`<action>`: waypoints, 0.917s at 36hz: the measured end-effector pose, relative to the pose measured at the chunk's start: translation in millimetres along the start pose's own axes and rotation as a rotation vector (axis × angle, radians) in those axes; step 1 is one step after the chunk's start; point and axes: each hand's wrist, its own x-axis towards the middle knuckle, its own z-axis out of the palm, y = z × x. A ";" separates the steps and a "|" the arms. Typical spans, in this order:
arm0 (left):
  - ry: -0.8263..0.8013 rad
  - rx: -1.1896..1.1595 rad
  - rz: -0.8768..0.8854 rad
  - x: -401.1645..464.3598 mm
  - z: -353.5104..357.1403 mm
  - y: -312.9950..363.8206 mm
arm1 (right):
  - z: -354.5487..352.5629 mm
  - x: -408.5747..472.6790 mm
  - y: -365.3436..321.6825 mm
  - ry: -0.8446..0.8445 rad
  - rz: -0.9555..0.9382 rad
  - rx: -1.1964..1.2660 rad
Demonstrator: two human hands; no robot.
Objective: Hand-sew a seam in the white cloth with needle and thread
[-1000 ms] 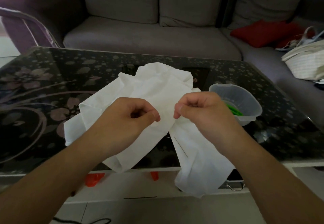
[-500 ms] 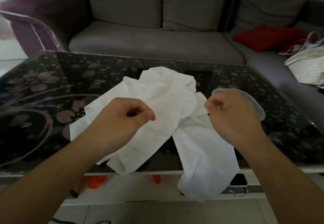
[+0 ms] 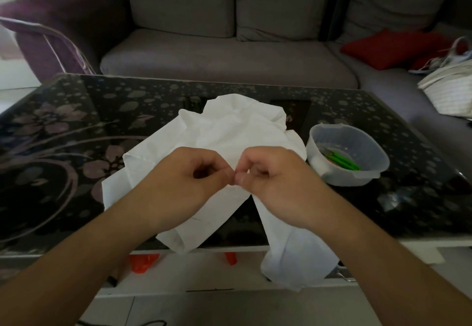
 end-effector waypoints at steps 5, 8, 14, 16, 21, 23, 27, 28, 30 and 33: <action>0.027 0.025 -0.045 2.4 -6.1 -0.8 | -16.6 1.3 2.5 0.148 0.077 0.152; 0.025 0.027 -0.052 3.6 -9.6 -1.6 | -28.5 0.3 6.8 0.251 0.147 0.246; 0.032 0.046 -0.074 2.4 -14.0 -1.7 | -41.1 -1.9 12.2 0.382 0.226 0.284; 0.036 0.039 -0.080 0.9 -12.4 -2.1 | -41.7 -3.8 14.4 0.409 0.228 0.285; 0.026 0.032 -0.100 0.0 -11.6 -2.0 | -47.0 -5.3 21.3 0.444 0.234 0.240; 0.028 0.043 -0.101 -0.4 -11.6 -2.4 | -49.3 -5.4 23.0 0.440 0.233 0.203; 0.023 0.065 -0.089 -0.5 -10.9 -2.8 | -50.9 -5.0 30.2 0.364 0.285 -0.203; 0.022 0.066 -0.082 -0.5 -10.1 -2.4 | -50.6 -6.1 30.0 0.345 0.286 -0.336; 0.019 0.070 -0.069 -0.5 -7.8 -1.8 | -48.7 -9.1 29.3 0.279 0.237 -0.425; 0.000 0.105 -0.059 -2.2 -2.6 -0.8 | -37.9 -15.7 12.7 0.095 0.079 -0.146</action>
